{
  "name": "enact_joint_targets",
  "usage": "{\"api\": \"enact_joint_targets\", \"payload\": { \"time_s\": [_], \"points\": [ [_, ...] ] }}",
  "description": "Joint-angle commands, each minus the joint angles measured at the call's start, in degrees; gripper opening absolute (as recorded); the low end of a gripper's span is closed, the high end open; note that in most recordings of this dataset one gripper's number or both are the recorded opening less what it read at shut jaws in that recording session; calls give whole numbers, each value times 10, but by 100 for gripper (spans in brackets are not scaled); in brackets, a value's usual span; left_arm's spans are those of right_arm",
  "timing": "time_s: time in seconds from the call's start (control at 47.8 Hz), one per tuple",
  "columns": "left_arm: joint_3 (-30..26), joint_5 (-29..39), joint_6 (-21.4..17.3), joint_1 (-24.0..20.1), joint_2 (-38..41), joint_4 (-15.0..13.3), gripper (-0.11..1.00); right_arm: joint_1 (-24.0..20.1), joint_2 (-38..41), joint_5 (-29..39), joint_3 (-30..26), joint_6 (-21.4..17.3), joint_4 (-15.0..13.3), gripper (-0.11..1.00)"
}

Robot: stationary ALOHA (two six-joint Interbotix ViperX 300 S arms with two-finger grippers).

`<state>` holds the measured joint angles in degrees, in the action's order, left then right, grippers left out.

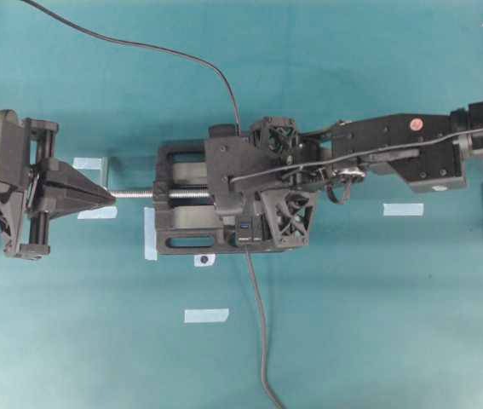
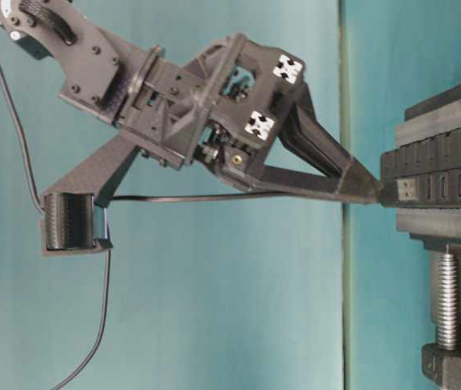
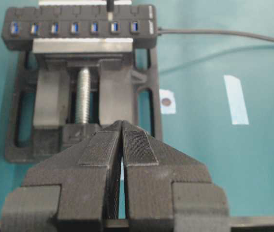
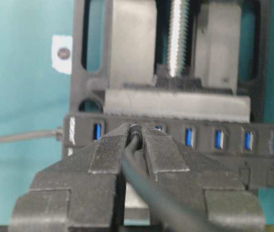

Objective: Insert the USB into the second port from the front of the fixed hub.
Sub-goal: 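Carry the held plug to the second port and push it in, then press the USB plug further into the second port with the right gripper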

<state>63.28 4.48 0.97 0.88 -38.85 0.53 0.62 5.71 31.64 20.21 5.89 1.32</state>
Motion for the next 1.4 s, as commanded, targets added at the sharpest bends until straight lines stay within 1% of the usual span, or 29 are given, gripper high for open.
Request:
{"api": "enact_joint_targets", "payload": {
  "time_s": [0.0, 0.439, 1.38],
  "points": [
    [-6, -5, 1, 0, -2, 1, 0, -3, -8, -11, -2, -4, -1, 10],
    [-6, -4, 1, 0, -2, 0, 0, -2, -6, -22, 12, -4, -1, 10],
    [-10, -5, 1, 0, -2, 1, 0, -3, 2, -26, 13, -5, -1, 10]
  ]
}}
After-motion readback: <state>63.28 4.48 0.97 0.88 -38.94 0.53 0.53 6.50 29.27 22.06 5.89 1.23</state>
